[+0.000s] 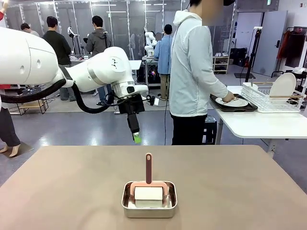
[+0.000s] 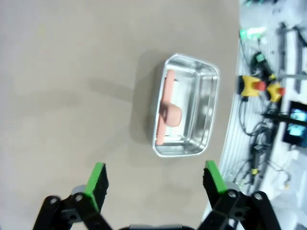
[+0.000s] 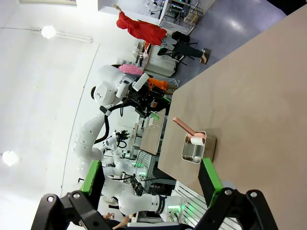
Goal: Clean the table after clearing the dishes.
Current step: When the right (or left) Handle tray is removed, use the right hand (or left hand) to clean the right (or left) side of the table with the Lint Roller.
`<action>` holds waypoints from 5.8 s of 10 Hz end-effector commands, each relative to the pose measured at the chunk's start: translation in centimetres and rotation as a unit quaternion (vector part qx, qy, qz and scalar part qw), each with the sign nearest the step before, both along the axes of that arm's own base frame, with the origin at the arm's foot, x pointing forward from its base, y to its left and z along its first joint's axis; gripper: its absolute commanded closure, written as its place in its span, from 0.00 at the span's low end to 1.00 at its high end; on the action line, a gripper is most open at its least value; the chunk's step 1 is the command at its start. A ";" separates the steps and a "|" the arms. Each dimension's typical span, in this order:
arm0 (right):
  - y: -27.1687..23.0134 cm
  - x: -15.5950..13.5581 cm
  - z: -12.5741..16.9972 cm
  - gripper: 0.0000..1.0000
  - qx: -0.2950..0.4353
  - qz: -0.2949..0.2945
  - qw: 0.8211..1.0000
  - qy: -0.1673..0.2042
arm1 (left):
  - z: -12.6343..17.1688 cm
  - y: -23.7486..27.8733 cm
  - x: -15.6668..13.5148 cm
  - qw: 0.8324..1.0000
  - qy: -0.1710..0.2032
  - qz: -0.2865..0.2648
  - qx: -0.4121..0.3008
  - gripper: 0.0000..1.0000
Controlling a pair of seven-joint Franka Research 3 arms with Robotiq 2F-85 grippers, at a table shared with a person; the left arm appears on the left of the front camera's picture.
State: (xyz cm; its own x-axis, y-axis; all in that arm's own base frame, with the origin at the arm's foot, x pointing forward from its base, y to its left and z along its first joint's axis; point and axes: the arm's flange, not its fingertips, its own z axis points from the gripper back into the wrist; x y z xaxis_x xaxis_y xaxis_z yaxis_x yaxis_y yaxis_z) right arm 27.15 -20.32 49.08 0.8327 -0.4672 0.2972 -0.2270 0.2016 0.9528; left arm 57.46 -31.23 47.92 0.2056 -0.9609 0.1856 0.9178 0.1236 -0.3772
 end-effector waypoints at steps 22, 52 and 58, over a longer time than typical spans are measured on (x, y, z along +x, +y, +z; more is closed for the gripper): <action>0.1 0.0 0.4 0.00 0.000 0.002 1.000 -0.006 | -6.7 -5.8 -7.2 0.990 -0.087 -0.107 0.031 0.20; 0.1 0.0 0.4 0.00 0.000 0.002 1.000 -0.006 | 6.4 19.3 -6.6 0.867 -0.058 0.493 -0.053 1.00; 0.1 0.0 0.4 0.00 0.000 0.002 1.000 -0.006 | -1.0 20.9 -9.4 0.776 -0.099 0.617 -0.088 0.79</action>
State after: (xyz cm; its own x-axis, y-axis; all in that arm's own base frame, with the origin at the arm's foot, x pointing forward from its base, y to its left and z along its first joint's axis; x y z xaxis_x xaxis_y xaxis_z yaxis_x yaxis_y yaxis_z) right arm 27.16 -20.36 49.14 0.8323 -0.4672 0.2985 -0.2279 0.2025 0.9524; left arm 49.56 -9.74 47.43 0.9129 -0.0745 0.4014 0.2249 0.9123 -0.3422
